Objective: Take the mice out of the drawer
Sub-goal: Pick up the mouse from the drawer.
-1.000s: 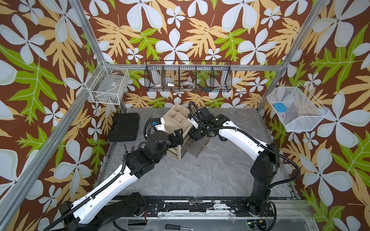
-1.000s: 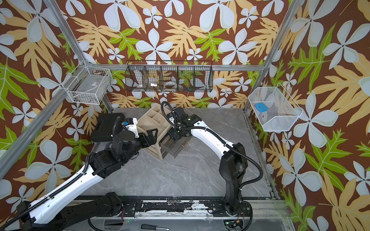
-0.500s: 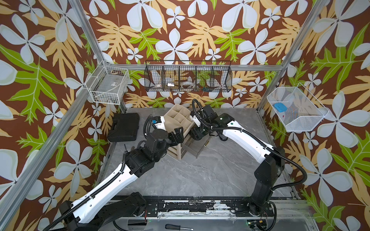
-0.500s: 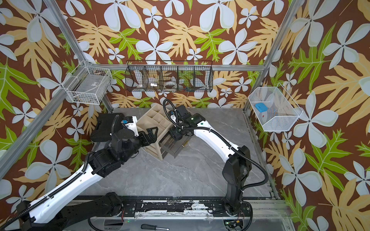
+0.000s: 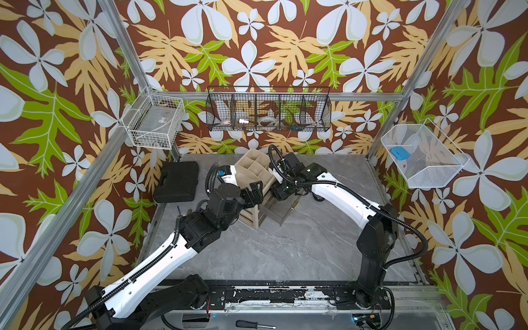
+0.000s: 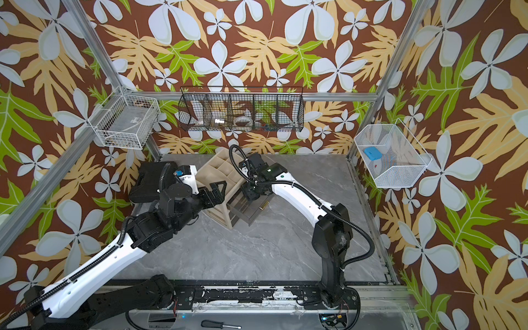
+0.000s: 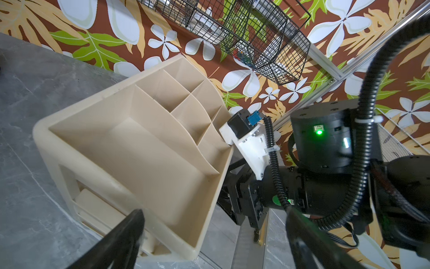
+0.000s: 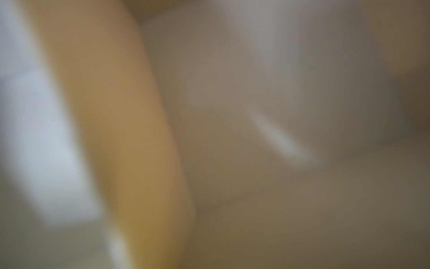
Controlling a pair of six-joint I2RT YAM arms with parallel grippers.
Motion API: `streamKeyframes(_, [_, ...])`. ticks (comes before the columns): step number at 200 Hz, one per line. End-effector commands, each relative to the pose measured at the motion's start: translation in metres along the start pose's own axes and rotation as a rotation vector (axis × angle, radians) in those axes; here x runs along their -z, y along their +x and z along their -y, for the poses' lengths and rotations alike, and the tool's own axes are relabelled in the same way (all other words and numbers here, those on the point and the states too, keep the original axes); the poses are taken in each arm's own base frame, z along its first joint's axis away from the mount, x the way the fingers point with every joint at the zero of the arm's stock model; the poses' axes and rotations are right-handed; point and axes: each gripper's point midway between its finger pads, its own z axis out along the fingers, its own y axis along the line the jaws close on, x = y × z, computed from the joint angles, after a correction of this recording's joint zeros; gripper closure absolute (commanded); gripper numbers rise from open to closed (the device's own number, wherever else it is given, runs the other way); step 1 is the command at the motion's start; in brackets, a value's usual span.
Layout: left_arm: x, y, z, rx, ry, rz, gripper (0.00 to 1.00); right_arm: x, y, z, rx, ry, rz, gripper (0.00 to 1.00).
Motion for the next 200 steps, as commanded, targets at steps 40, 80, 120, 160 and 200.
streamKeyframes(40, [0.003, -0.009, 0.007, -0.001, 0.020, 0.016, 0.04, 0.014, -0.002, -0.001, -0.025, -0.008, 0.008, 0.46])
streamKeyframes(80, [0.005, -0.016, 0.014, -0.025, 0.027, 0.010, 0.04, 0.032, 0.001, -0.001, -0.061, -0.053, 0.023, 0.47])
streamKeyframes(120, [0.004, -0.019, 0.024, -0.034, 0.056, 0.007, 0.04, 0.048, 0.007, 0.007, -0.103, -0.096, 0.035, 0.48])
streamKeyframes(160, [-0.001, -0.024, 0.038, -0.061, 0.080, -0.009, 0.04, 0.074, 0.005, 0.009, -0.113, -0.141, 0.091, 0.49])
streamKeyframes(200, [-0.012, -0.023, 0.054, -0.093, 0.112, -0.044, 0.03, 0.110, -0.005, 0.034, -0.184, -0.166, 0.197, 0.49])
